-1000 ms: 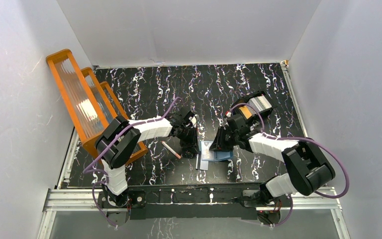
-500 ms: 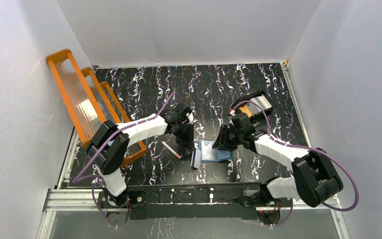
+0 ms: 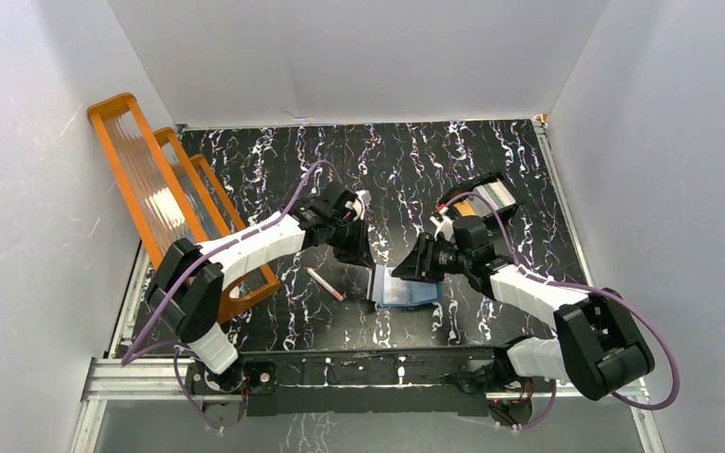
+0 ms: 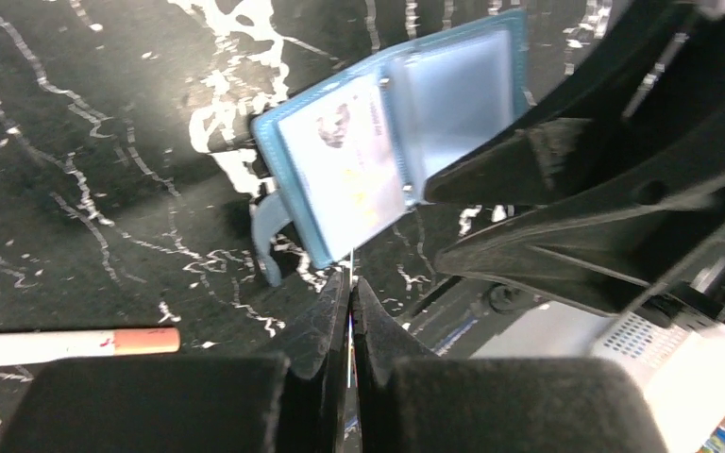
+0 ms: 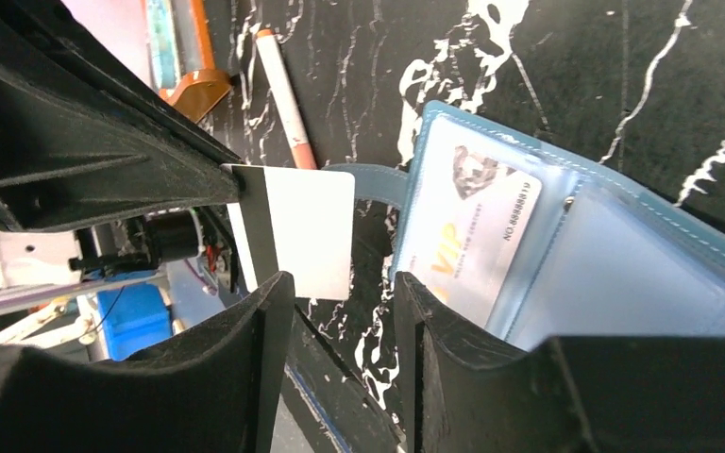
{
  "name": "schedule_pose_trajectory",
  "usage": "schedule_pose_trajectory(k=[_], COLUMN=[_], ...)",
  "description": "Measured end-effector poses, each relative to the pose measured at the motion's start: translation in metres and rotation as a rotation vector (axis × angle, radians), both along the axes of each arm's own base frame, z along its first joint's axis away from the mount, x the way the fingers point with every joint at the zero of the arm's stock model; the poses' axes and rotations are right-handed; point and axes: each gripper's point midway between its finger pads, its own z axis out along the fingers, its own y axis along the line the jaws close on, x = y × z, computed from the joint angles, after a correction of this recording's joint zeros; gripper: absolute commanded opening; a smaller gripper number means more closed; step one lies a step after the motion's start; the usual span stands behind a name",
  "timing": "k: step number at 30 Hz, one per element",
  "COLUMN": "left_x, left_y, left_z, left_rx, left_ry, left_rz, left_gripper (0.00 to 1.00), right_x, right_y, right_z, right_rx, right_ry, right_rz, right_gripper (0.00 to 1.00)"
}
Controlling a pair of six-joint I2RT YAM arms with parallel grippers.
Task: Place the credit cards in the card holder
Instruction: Insert the credit card into the card holder.
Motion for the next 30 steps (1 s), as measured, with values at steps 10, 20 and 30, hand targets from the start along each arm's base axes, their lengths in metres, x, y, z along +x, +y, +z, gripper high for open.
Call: schedule_pose_trajectory(k=[10, 20, 30], left_x=[-0.004, -0.008, -0.008], left_y=[-0.016, -0.024, -0.025], left_z=[0.048, 0.069, 0.073], left_rx=[-0.376, -0.561, -0.580], left_ry=[-0.012, 0.025, 0.025], left_rz=[0.004, -0.024, -0.029], left_gripper=[0.00, 0.00, 0.42], right_x=[0.009, 0.006, -0.002], right_y=[-0.004, 0.000, 0.002], right_z=[0.045, 0.074, 0.099], right_rx=[0.177, 0.299, 0.402], right_ry=[-0.091, -0.113, -0.120], right_rz=[0.011, 0.069, 0.068], right_gripper=[0.59, 0.39, 0.00])
